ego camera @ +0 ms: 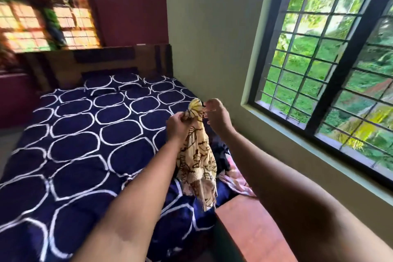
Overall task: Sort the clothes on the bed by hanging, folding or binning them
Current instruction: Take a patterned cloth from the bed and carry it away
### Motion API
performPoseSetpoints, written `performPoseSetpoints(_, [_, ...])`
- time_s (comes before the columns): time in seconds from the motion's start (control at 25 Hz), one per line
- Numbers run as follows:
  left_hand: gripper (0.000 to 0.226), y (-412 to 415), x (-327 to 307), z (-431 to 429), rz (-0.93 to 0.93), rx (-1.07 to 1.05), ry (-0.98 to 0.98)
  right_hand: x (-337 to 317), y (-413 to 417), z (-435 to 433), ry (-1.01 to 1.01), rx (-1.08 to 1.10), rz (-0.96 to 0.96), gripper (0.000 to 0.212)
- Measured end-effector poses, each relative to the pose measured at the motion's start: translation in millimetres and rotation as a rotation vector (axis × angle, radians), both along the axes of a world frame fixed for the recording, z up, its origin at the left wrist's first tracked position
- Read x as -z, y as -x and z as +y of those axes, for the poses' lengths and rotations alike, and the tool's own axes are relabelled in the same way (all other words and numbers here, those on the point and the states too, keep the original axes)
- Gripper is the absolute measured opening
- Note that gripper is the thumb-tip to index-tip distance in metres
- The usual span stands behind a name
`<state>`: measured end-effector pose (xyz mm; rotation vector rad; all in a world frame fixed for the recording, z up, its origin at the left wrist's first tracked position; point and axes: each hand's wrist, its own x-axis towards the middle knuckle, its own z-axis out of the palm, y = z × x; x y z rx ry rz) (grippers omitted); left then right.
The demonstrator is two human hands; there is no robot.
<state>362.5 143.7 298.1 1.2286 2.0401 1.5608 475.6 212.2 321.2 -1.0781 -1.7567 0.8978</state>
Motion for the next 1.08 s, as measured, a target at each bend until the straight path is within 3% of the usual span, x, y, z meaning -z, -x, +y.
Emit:
performPoseSetpoints(0.08, [0.039, -2, -9, -19, -0.097, -0.145, 0.021, 27, -8, -27, -0.048, 0.006, -0.054, 0.015])
performPoseSetpoints(0.2, [0.038, 7, -17, -42, -0.253, -0.298, -0.056, 61, -23, -70, -0.169, -0.167, -0.121, 0.046])
performPoseSetpoints(0.32, [0.042, 24, -22, -61, -0.337, -0.422, -0.144, 76, -27, -100, -0.363, -0.462, -0.438, 0.065])
performPoseSetpoints(0.4, [0.03, 31, -34, -79, -0.356, -0.461, -0.208, 84, -19, -115, -0.355, -0.437, -0.503, 0.072])
performPoseSetpoints(0.48, [0.025, 42, -41, -91, -0.379, -0.507, -0.263, 92, -5, -130, -0.231, -0.273, -0.429, 0.077])
performPoseSetpoints(0.6, [0.025, 56, -51, -107, -0.441, -0.53, -0.346, 112, 17, -139, -0.124, -0.147, -0.365, 0.051])
performPoseSetpoints(0.76, [0.02, 87, -62, -136, -0.485, -0.562, -0.39, 110, 59, -156, 0.026, -0.222, -0.385, 0.036])
performPoseSetpoints(0.92, [0.016, 132, -62, -175, -0.451, -0.628, -0.388, 83, 93, -181, 0.237, -0.165, -0.088, 0.014])
performPoseSetpoints(1.08, [0.031, 170, -40, -219, -0.535, -0.66, -0.307, 49, 122, -206, 0.471, -0.377, 0.203, 0.008])
